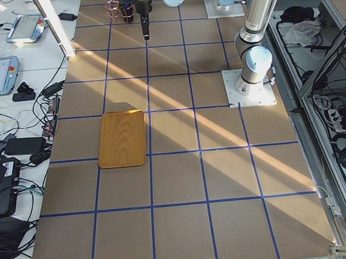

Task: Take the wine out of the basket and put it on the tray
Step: 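Close the right gripper on the nearest bottle's neck and lift it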

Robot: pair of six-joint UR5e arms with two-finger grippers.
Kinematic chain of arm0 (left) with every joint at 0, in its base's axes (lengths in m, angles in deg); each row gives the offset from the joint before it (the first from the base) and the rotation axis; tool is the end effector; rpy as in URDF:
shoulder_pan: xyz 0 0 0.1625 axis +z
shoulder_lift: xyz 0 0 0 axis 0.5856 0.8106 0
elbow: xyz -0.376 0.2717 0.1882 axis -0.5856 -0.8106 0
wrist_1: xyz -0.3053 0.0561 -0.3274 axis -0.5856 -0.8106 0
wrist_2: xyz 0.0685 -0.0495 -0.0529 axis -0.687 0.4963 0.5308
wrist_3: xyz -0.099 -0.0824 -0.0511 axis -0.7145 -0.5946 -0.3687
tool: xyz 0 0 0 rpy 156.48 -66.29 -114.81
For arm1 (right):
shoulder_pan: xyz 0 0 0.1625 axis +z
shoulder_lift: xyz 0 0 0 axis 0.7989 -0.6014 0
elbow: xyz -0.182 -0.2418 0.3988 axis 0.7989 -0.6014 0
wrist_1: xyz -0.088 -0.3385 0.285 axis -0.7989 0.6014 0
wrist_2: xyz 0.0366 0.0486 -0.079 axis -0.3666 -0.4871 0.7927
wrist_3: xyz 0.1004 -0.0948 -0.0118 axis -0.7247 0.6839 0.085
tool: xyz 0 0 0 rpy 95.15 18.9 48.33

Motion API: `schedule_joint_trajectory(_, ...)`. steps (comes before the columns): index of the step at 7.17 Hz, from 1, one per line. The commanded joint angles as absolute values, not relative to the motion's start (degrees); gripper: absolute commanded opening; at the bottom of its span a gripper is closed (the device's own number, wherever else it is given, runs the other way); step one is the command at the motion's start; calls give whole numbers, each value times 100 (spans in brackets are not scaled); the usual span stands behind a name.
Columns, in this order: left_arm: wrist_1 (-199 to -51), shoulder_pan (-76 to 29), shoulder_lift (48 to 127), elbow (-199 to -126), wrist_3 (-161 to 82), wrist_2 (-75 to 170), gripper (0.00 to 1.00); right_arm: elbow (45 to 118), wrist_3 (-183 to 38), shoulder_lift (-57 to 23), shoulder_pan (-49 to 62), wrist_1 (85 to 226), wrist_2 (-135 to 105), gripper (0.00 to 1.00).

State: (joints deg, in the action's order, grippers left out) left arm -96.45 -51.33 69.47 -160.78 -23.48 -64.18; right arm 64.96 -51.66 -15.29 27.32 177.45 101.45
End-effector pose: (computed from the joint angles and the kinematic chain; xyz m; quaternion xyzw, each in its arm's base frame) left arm -0.1062 -0.5531 0.5204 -0.0124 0.9999 -0.0108 0.0001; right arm 0.0036 -0.7244 0.4269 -0.0441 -0.9986 -0.0019 0.0299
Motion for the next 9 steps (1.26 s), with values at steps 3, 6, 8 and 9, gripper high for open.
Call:
schedule_joint_trajectory(3, -9640, -5125, 6941, -16090, -2330, -6438, 100, 6523, -5178, -1531, 2730, 17652, 10197, 44)
schedule_joint_trajectory(6, -9640, -5134, 6950, -16090, -2330, -6447, 100, 6453, -5196, -1670, 2730, 17704, 10136, 20)
schedule_joint_trajectory(8, -9640, -5134, 6950, -16099, -2339, -6456, 100, 6321, -5222, -2134, 2730, 17669, 9969, 17)
schedule_joint_trajectory(9, -9640, -5134, 6950, -16090, -2339, -6456, 100, 6294, -5205, -2485, 2730, 17678, 9960, 18)
